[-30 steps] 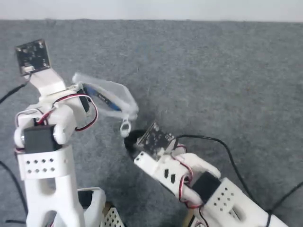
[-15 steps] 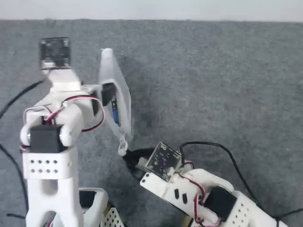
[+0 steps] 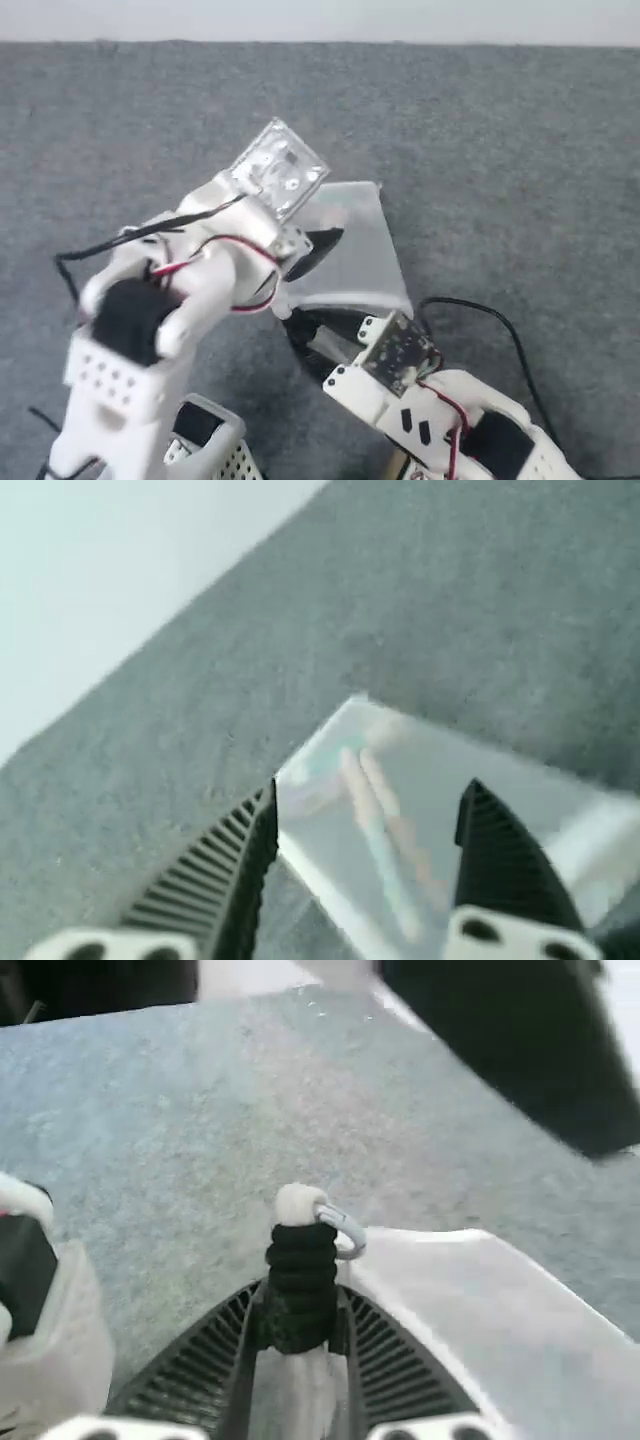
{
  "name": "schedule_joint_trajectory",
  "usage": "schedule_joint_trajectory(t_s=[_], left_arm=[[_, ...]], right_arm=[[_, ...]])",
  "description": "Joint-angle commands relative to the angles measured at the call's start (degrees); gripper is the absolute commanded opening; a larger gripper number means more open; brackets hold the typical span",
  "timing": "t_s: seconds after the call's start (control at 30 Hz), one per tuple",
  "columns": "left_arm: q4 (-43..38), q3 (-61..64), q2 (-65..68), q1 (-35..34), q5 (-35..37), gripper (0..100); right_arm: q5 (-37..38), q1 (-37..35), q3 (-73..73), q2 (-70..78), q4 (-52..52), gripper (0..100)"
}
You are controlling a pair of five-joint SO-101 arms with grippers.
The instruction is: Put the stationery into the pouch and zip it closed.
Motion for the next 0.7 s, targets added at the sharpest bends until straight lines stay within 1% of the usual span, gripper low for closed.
schedule_joint_trajectory(t_s=[0.0,0.13,0.2,0.27,0.37,0.5,0.67], left_arm=[[8.0,-10.86,-0.62,0.97,-0.7,27],[14.33,-15.96,-0.79,0.53,-1.58,27],[17.76,-16.66,-0.79,0.53,-4.4,27],[17.93,-16.04,-1.05,-0.18,-5.27,27],[17.93,-14.9,-1.93,-5.27,-5.71,27],[18.02,-10.86,-5.36,-9.76,-10.99,30],[17.85,-2.33,-12.31,-9.93,-15.47,30]], right_arm=[[-0.44,2.07,-3.52,-1.8,-0.4,0.6],[-0.44,4.53,-3.78,-1.89,-0.48,0.6],[-0.44,6.64,-3.96,-1.89,-0.57,0.6],[-0.44,8.84,-3.96,-1.89,-1.89,0.6],[-0.44,11.3,-3.96,-1.98,-3.03,0.6],[-0.44,13.23,-4.92,-1.98,-3.74,0.6],[-0.97,15.96,-5.71,-1.98,-4.0,0.6]])
